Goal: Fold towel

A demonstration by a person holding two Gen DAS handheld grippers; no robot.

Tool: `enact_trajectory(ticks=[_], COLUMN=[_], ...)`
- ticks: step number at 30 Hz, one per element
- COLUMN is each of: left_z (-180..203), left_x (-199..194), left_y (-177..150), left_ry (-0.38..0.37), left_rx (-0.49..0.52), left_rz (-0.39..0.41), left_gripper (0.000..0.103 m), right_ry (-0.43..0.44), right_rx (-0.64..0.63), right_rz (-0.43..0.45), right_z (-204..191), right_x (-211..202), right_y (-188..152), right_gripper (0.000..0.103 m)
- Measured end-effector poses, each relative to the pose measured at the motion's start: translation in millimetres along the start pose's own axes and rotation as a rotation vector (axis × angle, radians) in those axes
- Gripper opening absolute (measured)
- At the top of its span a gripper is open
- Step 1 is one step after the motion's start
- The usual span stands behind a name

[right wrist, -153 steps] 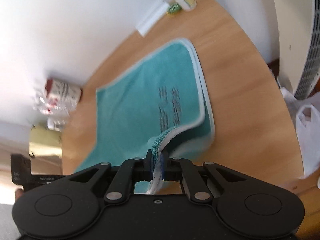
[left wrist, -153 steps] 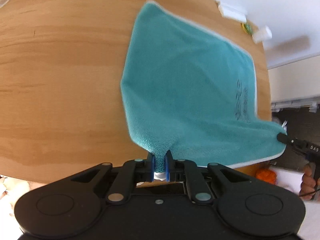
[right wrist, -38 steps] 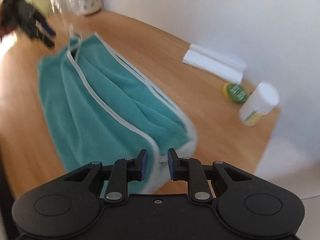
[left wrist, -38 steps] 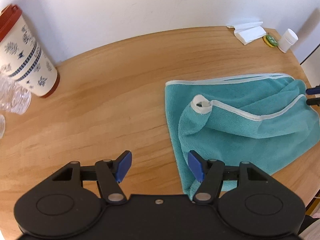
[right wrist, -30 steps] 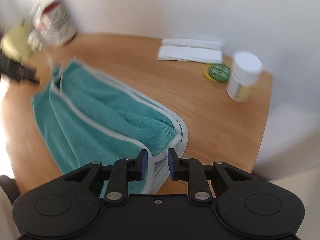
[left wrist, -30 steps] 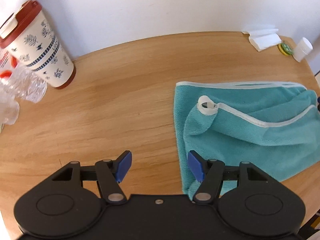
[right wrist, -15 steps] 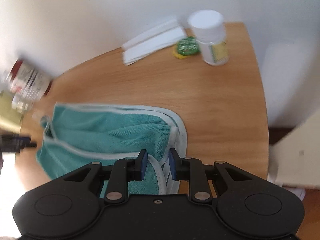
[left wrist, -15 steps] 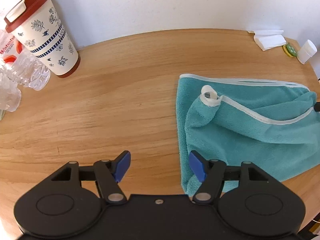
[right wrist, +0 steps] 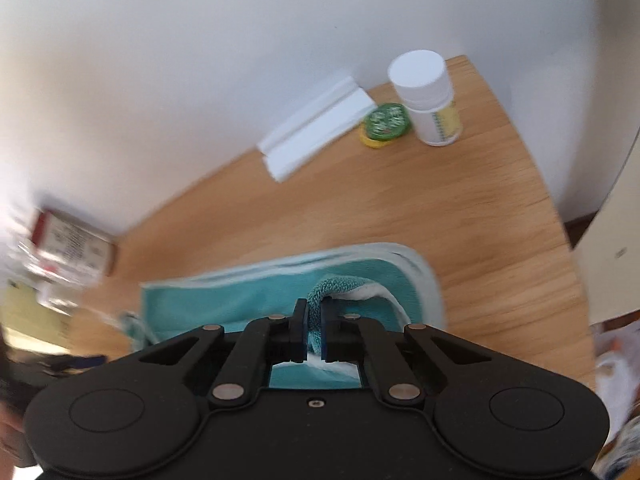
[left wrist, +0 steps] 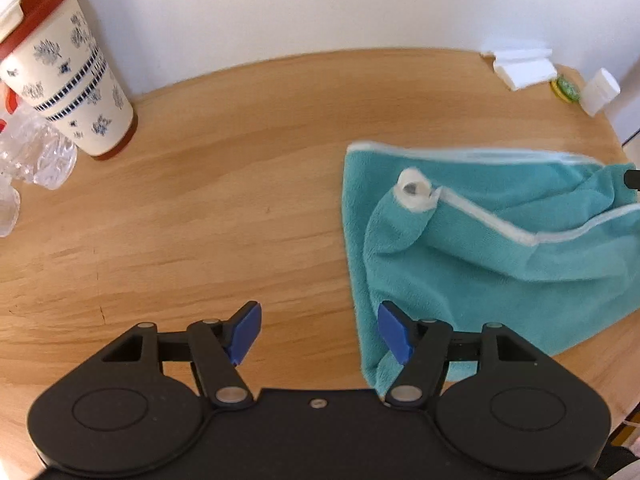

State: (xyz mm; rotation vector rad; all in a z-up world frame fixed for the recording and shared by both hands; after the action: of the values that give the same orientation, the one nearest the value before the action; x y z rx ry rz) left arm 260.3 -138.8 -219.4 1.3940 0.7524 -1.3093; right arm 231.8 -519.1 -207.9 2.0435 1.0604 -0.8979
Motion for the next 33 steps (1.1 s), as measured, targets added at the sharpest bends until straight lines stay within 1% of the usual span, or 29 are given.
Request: enact_trajectory(ticks=[3,6,9,10,12,13,14,17,18,20,22,24,26,28,30,33], left_z=[1,5,7,8,7,6,5,3,3,7,11,15,20,21,19,18], left_x=[-3,-1,3,4,6,8,9,10,10,12,16,19,25,30,34,34], left_y=[4,9,11,13,16,19,22,30,31,36,37,38,39,41,45,50], left_ry=[0.017,0.022,0.042,0.053,0.062,0.056,0.048,0.06,0.059,0.048,0.044,0.034,0.027,0.009,-0.018,-0.062], left_rx=[-0.04,-0.054,-0.027,-0.013,-0.004,0.001,0.011,0.059,0.08,0.158,0.238,0.329,0.423,0.45,0.444,0.438], left_rz=[0.01,0.022,0.025,0.032,0.042,0.051,0.063,0.099,0.108,0.131,0.137,0.138,0.122,0.099,0.093,0.099], left_gripper=[0.066,0.066,0.066,0.066,0.066,0.066,0.066,0.066,0.066,0.069,0.069,0.069,0.069,0.069,0.069,0.069], right_ry=[0.027,-0.062,-0.117,-0.135,-0.186,-0.201,-0.205,-0.232,-0.246,-0.279,-0.321,-0.321,-0.318,-0.333,-0.333,-0.299], right_rx=[0.051,0.013,0.034,0.018,-0.068,-0.155,-0.197,-0.458,-0.549,-0.73,-0.913,-1.031,-1.146,-1.21,-1.257,-1.303], right_rz=[0.002,0.046,0.042,0.044,0.065,0.074,0.075,0.076,0.084,0.102,0.126,0.087,0.045,0.051,0.054,0.062], right_z=[1,7,22,25,26,23,21,7,2,-7,-16,-19,-22,-24,-27,-31], right_x=[7,13,14,12,6,1,-1,-3,-1,4,12,21,29,35,43,47], right_y=[21,40,45,45,45,44,43,30,24,15,7,4,1,1,3,5], right_gripper=[0.005,0.007,0.02,0.028,0.029,0.029,0.034,0.044,0.044,0.044,0.044,0.044,0.044,0.044,0.044,0.044])
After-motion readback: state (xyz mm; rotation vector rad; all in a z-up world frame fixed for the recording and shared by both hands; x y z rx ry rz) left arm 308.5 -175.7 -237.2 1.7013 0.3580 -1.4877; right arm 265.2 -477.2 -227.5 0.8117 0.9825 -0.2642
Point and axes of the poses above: each gripper's, at about its wrist camera, not at the fingertips, and x roughly the way its jaws point, z to its right, y to its top, the point moved 6 cm from there along x, roughly the way its jaws point, and after that the axes turned 7 degrees about -y, right-handed, at the moved point
